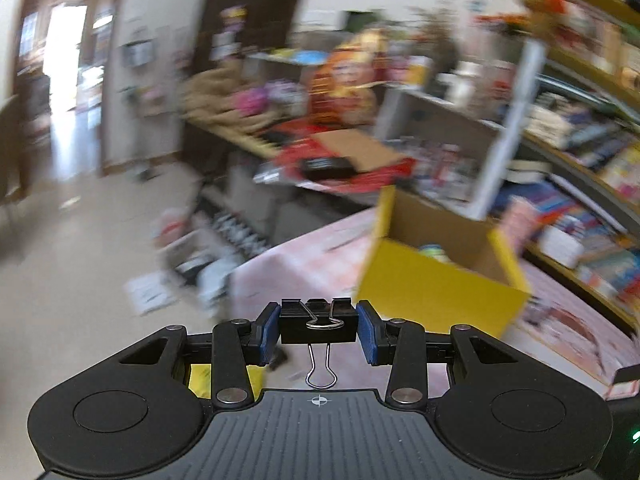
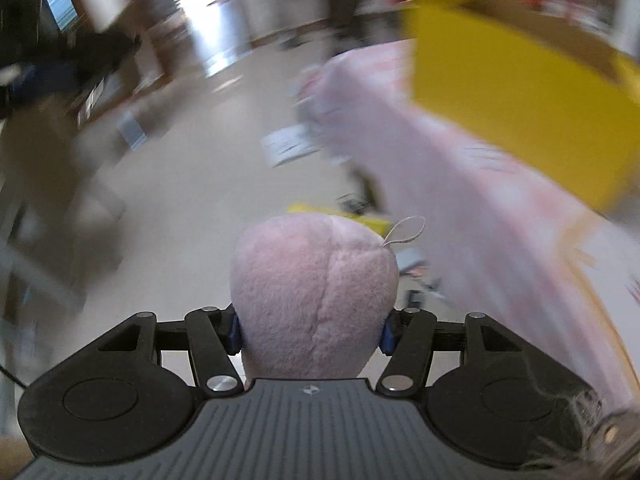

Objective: Organize objects
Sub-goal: 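Lift the plush with the right tool while the left tool carries the clip over the box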

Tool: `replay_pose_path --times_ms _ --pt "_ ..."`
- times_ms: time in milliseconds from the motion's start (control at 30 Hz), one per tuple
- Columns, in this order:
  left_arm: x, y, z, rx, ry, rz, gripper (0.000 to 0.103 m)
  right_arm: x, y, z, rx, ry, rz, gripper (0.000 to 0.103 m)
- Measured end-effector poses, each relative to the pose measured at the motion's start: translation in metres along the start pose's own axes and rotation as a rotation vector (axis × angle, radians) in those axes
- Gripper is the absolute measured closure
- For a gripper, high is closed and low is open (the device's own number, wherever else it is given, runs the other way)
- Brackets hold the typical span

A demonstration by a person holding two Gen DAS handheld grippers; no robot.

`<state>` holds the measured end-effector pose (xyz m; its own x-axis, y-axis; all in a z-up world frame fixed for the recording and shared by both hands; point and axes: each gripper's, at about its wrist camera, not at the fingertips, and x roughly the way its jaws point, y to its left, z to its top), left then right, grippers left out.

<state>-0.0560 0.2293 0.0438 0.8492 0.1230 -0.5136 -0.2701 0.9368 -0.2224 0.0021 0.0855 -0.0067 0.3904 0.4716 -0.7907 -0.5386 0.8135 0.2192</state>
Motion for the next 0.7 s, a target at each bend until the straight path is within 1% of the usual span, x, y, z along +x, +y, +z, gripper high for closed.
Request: replay_pose_path --times_ms 100,200,300,400,467,500,533,600,700 --pt "0.010 -0.019 0.008 0.076 -0.016 -0.101 0.064 -0.024 -0.015 -0.001 0.116 -0.109 -0.121 0.046" --pt "0.020 -0.032 0.016 0.134 -0.016 -0.170 0.064 -0.039 -0.026 -0.005 0.201 -0.195 -0.192 0.046" --pt "0.029 -0.041 0.024 0.183 -0.018 -0.220 0.064 -0.057 -0.042 -0.011 0.273 -0.266 -0.265 0.045" --pt "0.032 -0.050 0.030 0.208 -0.042 -0.254 0.064 -0.057 -0.060 -0.011 0.313 -0.316 -0.331 0.045" --pt "0.037 -0.057 0.039 0.217 -0.059 -0.266 0.064 -0.060 -0.069 -0.005 0.314 -0.345 -0.368 0.045" --pt "0.040 -0.060 0.044 0.220 -0.065 -0.270 0.064 -0.069 -0.072 -0.005 0.310 -0.361 -0.383 0.045" --pt "0.043 -0.062 0.047 0.222 -0.073 -0.274 0.064 -0.070 -0.076 0.005 0.309 -0.373 -0.395 0.045" --pt "0.048 -0.069 0.053 0.237 -0.088 -0.273 0.064 -0.072 -0.079 0.015 0.296 -0.401 -0.414 0.045" --pt "0.059 -0.078 0.060 0.251 -0.095 -0.268 0.064 -0.074 -0.084 0.034 0.264 -0.435 -0.436 0.045"
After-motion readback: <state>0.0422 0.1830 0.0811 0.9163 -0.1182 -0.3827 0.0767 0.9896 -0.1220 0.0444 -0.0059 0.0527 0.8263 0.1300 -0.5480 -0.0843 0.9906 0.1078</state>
